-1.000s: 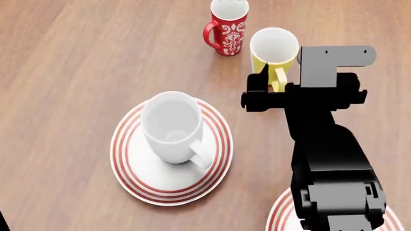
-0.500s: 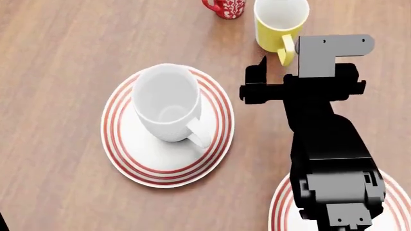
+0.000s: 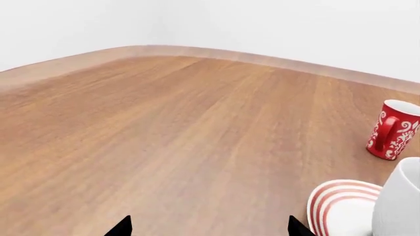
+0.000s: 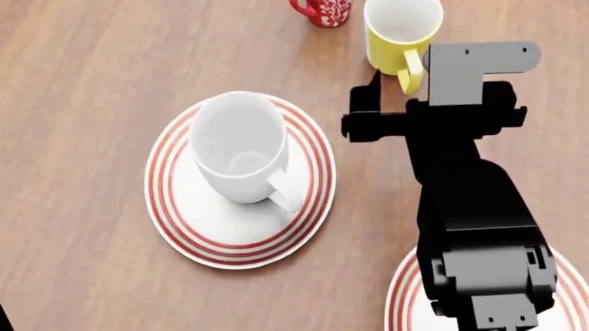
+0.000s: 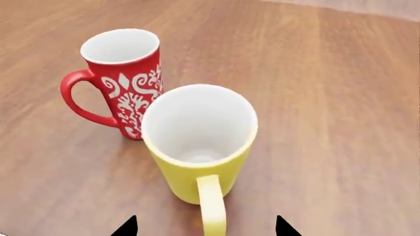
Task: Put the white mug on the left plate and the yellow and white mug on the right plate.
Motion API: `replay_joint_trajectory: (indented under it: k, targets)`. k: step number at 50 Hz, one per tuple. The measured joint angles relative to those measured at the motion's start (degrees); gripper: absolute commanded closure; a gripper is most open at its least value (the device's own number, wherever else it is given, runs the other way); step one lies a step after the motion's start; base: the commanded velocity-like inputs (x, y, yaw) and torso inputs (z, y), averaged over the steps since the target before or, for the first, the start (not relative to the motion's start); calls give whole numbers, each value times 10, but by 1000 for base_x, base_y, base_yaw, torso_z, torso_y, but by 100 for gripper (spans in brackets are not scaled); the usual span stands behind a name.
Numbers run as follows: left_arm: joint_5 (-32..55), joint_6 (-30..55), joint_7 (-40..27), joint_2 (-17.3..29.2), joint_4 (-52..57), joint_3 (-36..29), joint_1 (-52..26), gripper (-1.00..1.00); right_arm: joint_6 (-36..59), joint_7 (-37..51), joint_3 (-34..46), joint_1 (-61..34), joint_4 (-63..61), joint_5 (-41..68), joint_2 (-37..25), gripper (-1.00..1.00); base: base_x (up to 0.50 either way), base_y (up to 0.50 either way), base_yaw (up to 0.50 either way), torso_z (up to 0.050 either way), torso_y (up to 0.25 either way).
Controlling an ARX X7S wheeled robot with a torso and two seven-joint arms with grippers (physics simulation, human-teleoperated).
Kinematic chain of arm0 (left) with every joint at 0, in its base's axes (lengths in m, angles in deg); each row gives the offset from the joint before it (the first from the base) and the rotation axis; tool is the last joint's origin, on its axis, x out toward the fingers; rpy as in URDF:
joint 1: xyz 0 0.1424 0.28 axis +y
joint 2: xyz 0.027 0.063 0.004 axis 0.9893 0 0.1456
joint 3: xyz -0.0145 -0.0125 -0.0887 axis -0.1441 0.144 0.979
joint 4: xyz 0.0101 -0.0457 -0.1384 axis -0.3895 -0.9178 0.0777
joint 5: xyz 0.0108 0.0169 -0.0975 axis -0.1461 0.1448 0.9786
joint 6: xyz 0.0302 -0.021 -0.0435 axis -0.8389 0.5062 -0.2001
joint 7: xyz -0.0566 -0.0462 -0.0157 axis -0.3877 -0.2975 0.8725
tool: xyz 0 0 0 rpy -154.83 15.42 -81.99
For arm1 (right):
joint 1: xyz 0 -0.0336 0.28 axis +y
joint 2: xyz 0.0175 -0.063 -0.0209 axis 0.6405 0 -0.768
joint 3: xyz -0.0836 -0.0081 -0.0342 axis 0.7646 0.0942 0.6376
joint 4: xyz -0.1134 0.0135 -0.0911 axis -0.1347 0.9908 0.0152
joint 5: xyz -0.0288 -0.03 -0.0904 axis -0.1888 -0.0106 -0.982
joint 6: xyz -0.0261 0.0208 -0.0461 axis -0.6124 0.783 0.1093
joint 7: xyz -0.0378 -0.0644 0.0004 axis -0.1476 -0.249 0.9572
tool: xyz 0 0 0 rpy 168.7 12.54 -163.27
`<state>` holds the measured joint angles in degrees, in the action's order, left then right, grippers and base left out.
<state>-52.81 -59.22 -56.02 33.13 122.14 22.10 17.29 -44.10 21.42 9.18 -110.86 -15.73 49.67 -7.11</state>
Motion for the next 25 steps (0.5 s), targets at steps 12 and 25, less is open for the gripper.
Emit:
replay_joint_trajectory:
  k: [12,25]
  targets:
    - [-3,-10,4,0,0,-1,2,-100,6,7,-1,8,-42,5,-7,-100,0,0,0,0,-118]
    - [-3,-14,7,2,-3,-4,2,-100,9,16,-4,13,-66,8,-11,-100,0,0,0,0,-99]
